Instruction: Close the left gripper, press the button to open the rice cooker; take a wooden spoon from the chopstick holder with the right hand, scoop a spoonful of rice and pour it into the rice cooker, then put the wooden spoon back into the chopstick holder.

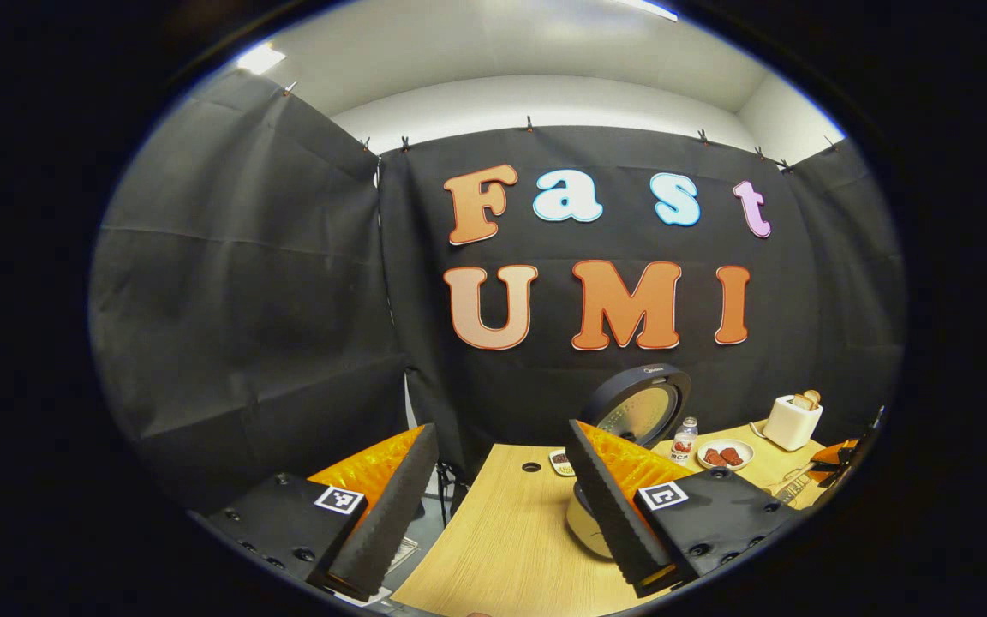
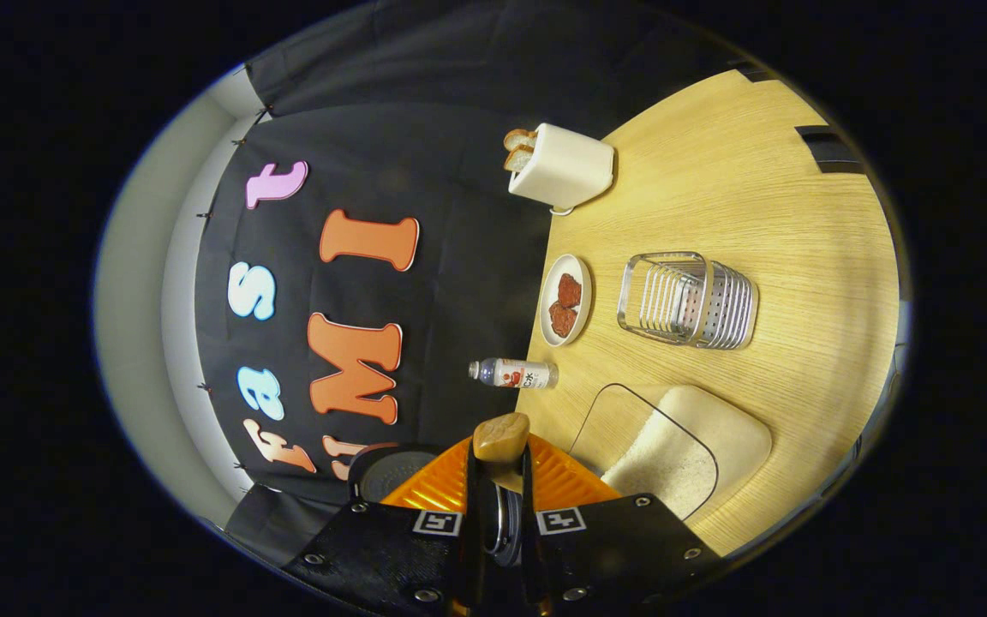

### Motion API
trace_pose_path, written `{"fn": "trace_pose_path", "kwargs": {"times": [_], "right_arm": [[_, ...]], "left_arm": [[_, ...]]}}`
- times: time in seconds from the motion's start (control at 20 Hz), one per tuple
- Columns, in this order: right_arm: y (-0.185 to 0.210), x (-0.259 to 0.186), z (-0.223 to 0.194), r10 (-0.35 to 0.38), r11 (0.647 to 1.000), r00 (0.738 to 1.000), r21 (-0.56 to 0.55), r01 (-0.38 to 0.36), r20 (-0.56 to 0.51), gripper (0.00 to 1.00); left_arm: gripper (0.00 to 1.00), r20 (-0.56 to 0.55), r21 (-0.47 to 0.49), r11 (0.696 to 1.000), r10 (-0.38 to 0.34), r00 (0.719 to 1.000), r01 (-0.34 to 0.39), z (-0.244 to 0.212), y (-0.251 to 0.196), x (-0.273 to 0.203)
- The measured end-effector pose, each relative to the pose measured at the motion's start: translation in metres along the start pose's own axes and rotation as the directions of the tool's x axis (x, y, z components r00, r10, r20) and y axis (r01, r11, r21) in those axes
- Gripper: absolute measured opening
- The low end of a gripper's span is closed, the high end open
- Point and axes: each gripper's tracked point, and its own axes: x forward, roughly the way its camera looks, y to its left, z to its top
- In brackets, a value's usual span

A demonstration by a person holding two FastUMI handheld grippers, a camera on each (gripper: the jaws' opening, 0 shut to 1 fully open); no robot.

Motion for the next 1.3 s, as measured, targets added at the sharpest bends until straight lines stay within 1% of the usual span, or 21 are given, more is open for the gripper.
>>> {"fn": "trace_pose_path", "kwargs": {"times": [0.35, 0.55, 0.9, 1.3], "right_arm": [[0.025, -0.005, 0.007, 0.03, 0.998, 0.999, 0.061, -0.03, 0.014, 0.17], [0.048, -0.004, 0.005, 0.04, 0.995, 0.999, 0.093, -0.04, 0.008, 0.17], [0.098, 0.01, -0.006, 0.076, 0.994, 0.997, 0.079, -0.075, -0.015, 0.18], [0.157, 0.045, -0.046, 0.119, 0.992, 0.989, 0.042, -0.115, -0.09, 0.18]], "left_arm": [[1.0, 0.015, 0.005, 1.0, -0.003, 1.0, 0.003, 0.006, 0.002, -0.001], [1.0, -0.006, -0.002, 0.999, -0.033, 0.999, 0.033, 0.001, -0.004, 0.0], [1.0, -0.017, -0.016, 0.998, -0.055, 0.998, 0.054, -0.004, -0.006, 0.003], [1.0, -0.05, -0.045, 0.997, -0.067, 0.996, 0.065, -0.018, -0.001, 0.004]]}}
